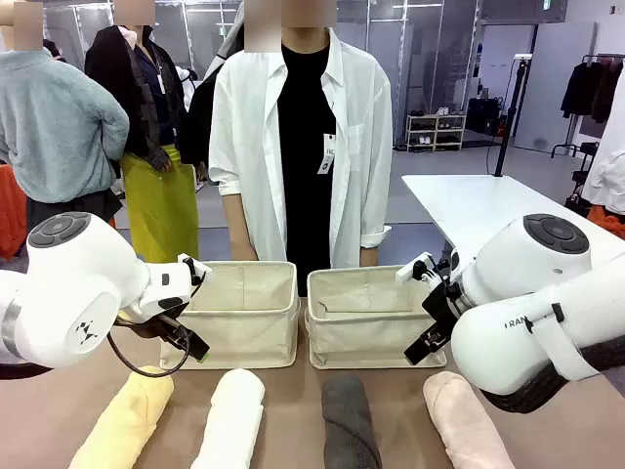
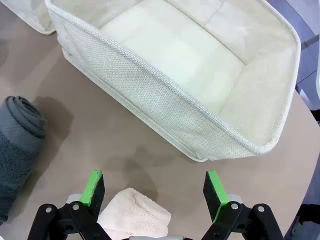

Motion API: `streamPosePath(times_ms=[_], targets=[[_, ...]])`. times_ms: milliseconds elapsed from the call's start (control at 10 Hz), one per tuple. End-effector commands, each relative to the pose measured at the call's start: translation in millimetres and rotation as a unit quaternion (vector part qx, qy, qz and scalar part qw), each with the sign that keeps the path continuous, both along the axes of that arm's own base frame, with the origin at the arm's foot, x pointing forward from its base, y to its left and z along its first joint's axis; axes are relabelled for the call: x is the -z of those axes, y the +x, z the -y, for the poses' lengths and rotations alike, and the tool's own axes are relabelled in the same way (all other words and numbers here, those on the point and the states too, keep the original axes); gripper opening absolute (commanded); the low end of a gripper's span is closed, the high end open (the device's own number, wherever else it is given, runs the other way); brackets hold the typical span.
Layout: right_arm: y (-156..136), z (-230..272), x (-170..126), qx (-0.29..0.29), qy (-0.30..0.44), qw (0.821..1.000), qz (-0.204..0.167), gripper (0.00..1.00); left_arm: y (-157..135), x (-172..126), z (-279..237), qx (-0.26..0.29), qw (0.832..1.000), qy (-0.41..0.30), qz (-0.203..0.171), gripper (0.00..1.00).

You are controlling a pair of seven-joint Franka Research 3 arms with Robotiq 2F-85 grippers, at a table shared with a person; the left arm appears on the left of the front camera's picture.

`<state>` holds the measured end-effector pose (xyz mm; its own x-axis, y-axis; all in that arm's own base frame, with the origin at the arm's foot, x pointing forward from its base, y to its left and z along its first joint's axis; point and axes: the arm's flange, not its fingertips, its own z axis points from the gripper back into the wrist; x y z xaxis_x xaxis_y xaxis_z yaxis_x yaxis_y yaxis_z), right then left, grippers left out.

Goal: Divide the towels into two baskets.
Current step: Pick up one hotel-folded towel and place it in the Fabric basket indicated by the person.

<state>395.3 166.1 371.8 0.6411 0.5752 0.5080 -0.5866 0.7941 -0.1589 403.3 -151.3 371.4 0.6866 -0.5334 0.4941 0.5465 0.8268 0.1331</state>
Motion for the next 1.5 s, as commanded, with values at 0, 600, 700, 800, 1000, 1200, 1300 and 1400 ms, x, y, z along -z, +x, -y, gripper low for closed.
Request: streamPosePath(times_ms=[0, 600, 700, 800, 1000, 1200, 1300, 1400], targets=[[0, 0, 0, 0.000, 0.000, 1.000, 0.000, 1.00, 0, 0, 0, 0.000, 1.000, 0.000, 0.000, 1.00], [4, 6, -12, -0.004, 0.023, 1.000, -0.011, 1.00, 6, -11, -4, 0.001, 1.000, -0.011, -0.012, 1.00], [10, 13, -23, -0.007, 0.043, 0.999, -0.028, 1.00, 13, -23, -10, 0.002, 0.999, -0.014, -0.028, 1.00], [16, 20, -32, -0.008, 0.060, 0.997, -0.045, 1.00, 19, -34, -18, 0.011, 0.997, -0.039, -0.062, 1.00], [25, 40, -48, -0.006, 0.127, 0.988, -0.093, 1.00, 26, -49, -39, 0.024, 0.990, -0.085, -0.111, 1.00], [22, 60, -50, -0.031, 0.216, 0.965, -0.146, 1.00, 22, -53, -76, 0.059, 0.957, -0.214, -0.187, 1.00], [17, 77, -49, -0.040, 0.268, 0.948, -0.167, 1.00, 17, -49, -100, 0.077, 0.930, -0.285, -0.220, 1.00], [9, 97, -44, -0.043, 0.330, 0.925, -0.185, 1.00, 10, -45, -124, 0.084, 0.895, -0.370, -0.234, 1.00]])
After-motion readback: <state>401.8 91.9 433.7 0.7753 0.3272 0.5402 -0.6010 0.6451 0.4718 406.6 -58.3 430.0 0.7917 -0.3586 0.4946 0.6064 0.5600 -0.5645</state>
